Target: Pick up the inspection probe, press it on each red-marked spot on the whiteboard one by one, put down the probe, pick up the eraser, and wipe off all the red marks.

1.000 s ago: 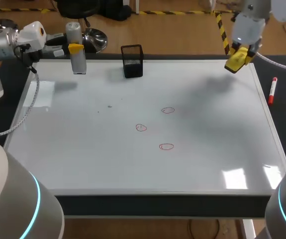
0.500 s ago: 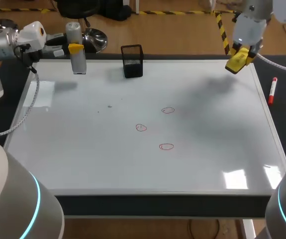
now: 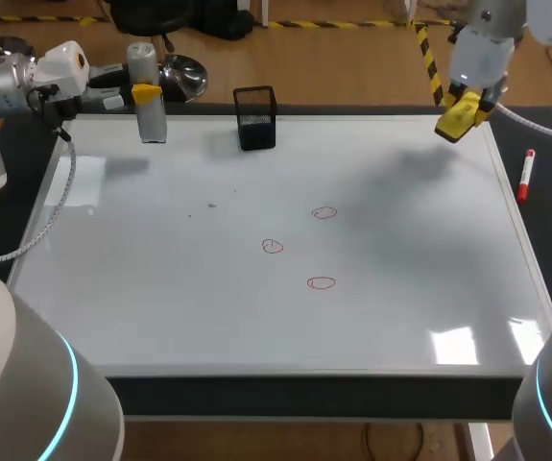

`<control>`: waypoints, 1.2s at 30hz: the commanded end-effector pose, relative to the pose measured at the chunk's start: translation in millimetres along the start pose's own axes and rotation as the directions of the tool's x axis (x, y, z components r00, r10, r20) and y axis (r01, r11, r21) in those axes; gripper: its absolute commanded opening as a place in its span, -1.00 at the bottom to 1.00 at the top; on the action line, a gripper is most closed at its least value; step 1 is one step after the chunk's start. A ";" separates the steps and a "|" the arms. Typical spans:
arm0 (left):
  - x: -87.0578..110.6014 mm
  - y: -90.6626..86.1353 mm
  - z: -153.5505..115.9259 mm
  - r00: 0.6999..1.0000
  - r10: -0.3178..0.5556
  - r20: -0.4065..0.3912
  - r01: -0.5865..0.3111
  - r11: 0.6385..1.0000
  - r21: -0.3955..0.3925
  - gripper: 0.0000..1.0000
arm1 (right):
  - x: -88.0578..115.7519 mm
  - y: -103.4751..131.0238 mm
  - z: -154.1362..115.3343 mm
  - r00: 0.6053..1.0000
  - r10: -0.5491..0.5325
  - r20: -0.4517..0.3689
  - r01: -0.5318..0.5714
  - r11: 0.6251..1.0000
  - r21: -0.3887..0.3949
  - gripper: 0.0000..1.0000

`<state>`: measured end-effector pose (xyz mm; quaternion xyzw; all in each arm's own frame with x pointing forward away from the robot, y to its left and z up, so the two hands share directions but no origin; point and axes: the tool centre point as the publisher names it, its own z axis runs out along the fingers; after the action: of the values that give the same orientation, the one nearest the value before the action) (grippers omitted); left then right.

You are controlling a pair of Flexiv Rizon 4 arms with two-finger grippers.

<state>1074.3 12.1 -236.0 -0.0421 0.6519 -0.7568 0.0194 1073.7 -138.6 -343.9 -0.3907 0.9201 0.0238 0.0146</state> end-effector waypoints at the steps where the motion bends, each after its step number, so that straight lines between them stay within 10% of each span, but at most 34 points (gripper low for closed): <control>1: -1.9 -2.0 1.6 1.000 0.007 -0.005 -0.007 1.000 0.006 -1.00 | 0.3 -0.2 -1.2 1.000 -0.002 -0.003 0.002 1.000 0.003 -1.00; 36: 139.8 -2.9 103.2 0.979 -0.006 -0.202 0.027 0.995 0.101 -1.00 | 0.3 -0.2 -1.2 1.000 -0.002 -0.003 0.002 1.000 0.003 -1.00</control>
<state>951.5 -94.3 -213.6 0.0408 0.6102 -0.7889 -0.0605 1073.3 -138.6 -343.9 -0.3907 0.9201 0.0233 0.0151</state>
